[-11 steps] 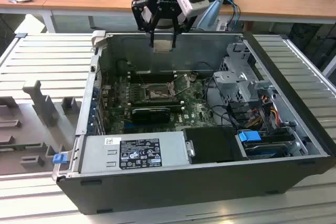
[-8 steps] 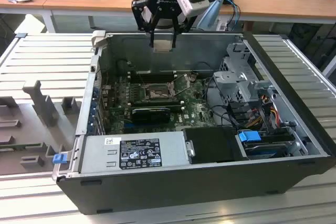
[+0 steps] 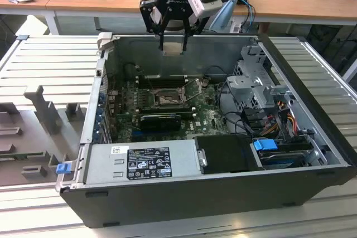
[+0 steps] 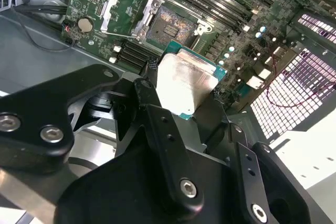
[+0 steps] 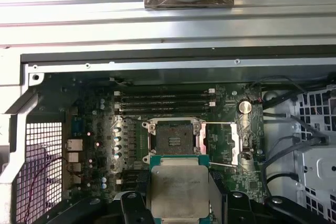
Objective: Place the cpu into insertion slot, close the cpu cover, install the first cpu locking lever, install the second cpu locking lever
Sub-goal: 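Place the cpu into insertion slot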
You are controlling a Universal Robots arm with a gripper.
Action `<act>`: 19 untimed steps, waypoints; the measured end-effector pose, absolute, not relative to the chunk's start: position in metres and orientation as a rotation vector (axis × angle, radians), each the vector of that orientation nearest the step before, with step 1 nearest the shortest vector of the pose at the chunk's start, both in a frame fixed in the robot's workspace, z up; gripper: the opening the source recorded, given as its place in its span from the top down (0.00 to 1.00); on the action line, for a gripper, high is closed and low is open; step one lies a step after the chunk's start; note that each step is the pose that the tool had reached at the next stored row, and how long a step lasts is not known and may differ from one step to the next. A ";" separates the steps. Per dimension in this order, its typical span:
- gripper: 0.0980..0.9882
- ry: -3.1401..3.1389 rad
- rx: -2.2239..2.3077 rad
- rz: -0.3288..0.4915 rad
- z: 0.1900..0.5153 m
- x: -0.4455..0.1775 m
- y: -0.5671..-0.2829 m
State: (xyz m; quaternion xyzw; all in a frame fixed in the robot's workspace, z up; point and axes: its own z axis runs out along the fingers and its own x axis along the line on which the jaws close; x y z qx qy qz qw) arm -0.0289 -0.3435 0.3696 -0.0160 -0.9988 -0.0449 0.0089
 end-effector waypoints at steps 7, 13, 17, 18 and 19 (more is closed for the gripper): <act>0.52 -3.120 -0.063 -0.140 0.370 -0.029 -0.343; 0.52 -3.120 -0.073 -0.140 0.370 -0.029 -0.343; 0.52 -3.120 -0.086 -0.141 0.370 -0.029 -0.343; 0.52 -3.120 -0.089 -0.140 0.370 -0.029 -0.343; 0.52 -3.120 -0.092 -0.141 0.370 -0.029 -0.343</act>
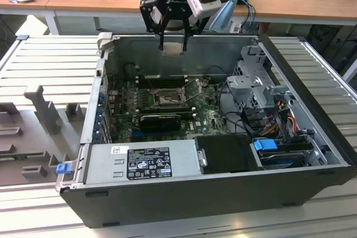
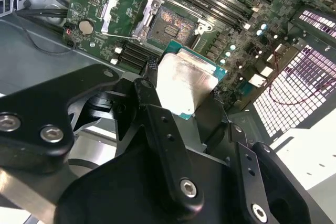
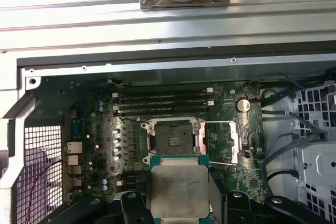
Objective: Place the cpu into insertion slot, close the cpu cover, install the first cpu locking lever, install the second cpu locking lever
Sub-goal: 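Place the cpu into insertion slot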
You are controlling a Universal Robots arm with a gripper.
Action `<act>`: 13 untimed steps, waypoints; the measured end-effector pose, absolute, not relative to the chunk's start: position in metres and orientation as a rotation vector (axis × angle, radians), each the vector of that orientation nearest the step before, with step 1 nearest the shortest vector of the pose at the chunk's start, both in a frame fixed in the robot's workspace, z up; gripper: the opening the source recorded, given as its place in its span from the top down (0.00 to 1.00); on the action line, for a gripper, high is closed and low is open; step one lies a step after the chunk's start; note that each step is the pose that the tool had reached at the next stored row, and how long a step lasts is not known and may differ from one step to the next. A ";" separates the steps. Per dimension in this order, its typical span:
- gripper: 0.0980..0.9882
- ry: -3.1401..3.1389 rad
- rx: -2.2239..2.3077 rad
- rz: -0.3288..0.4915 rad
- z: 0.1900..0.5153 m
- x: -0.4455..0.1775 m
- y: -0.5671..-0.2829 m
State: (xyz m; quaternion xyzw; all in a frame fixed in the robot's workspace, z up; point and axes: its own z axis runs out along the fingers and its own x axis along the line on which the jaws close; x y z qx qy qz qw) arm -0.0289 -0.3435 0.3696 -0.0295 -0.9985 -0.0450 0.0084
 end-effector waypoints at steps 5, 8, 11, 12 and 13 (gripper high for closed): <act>0.52 -3.120 -0.105 -0.141 0.370 -0.029 -0.343; 0.52 -3.120 -0.112 -0.141 0.370 -0.029 -0.343; 0.52 -3.120 -0.121 -0.141 0.370 -0.029 -0.343; 0.52 -3.120 -0.124 -0.141 0.370 -0.029 -0.343; 0.52 -3.120 -0.128 -0.141 0.370 -0.029 -0.343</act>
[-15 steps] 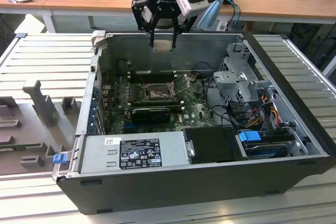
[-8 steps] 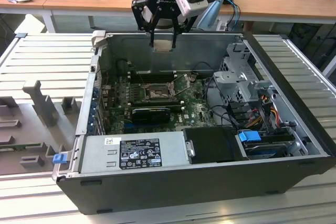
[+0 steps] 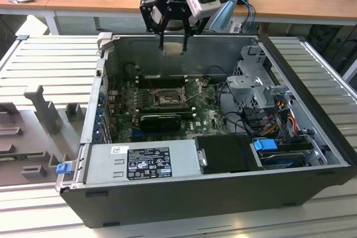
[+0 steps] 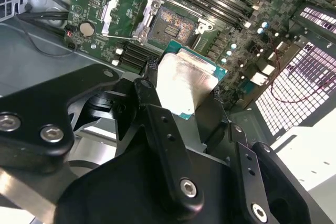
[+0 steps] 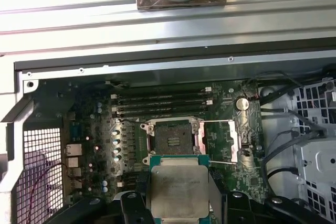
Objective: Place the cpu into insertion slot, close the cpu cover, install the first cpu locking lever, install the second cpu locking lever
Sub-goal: 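Place the cpu into insertion slot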
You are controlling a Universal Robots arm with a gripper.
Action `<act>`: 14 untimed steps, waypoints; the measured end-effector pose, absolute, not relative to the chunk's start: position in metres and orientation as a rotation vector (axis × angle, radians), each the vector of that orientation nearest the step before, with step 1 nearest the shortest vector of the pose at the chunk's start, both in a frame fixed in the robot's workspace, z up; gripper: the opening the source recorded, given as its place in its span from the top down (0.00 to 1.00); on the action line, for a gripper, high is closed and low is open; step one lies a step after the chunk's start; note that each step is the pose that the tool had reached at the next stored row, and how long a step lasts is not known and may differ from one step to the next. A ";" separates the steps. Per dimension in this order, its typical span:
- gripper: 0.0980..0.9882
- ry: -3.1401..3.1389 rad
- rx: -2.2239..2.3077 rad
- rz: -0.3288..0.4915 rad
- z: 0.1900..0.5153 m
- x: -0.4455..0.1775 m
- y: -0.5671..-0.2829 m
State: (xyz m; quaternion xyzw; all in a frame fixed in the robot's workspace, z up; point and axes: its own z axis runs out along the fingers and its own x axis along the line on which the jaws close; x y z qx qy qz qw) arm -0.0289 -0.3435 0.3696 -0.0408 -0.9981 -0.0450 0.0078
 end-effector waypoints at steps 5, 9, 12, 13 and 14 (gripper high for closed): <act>0.52 -3.120 -0.144 -0.141 0.370 -0.029 -0.343; 0.52 -3.120 -0.157 -0.141 0.370 -0.029 -0.343; 0.52 -3.119 -0.165 -0.141 0.370 -0.029 -0.343; 0.52 -3.119 -0.167 -0.141 0.370 -0.029 -0.343; 0.52 -3.119 -0.170 -0.141 0.370 -0.029 -0.343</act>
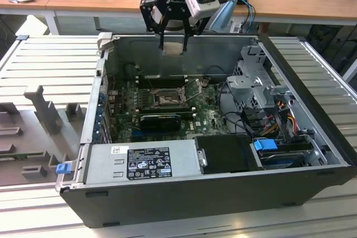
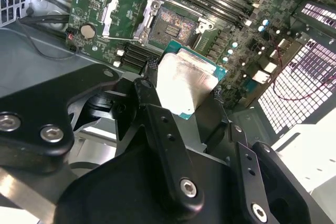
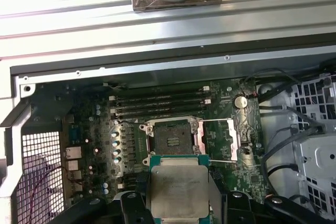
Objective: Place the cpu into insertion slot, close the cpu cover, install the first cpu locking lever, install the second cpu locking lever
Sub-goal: 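Place the cpu into insertion slot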
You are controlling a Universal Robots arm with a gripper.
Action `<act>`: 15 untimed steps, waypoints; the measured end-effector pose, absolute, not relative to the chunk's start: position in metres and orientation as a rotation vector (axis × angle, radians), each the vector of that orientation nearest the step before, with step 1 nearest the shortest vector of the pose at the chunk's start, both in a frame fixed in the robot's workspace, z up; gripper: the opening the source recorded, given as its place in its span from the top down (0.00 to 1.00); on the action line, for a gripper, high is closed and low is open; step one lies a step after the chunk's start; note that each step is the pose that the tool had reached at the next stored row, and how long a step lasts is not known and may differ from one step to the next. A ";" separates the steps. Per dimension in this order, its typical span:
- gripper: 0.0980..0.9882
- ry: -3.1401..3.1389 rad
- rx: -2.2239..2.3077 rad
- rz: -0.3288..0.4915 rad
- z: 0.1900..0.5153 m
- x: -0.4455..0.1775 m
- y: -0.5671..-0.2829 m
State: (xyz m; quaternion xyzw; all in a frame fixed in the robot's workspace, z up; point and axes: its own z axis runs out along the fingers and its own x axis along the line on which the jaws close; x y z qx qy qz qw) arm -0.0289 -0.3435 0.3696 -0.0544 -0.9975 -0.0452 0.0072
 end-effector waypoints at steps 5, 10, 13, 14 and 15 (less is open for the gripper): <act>0.52 -3.119 -0.188 -0.141 0.370 -0.029 -0.343; 0.52 -3.118 -0.206 -0.142 0.370 -0.029 -0.343; 0.52 -3.118 -0.217 -0.142 0.370 -0.029 -0.343; 0.52 -3.117 -0.224 -0.142 0.370 -0.029 -0.343; 0.52 -3.117 -0.232 -0.142 0.370 -0.029 -0.343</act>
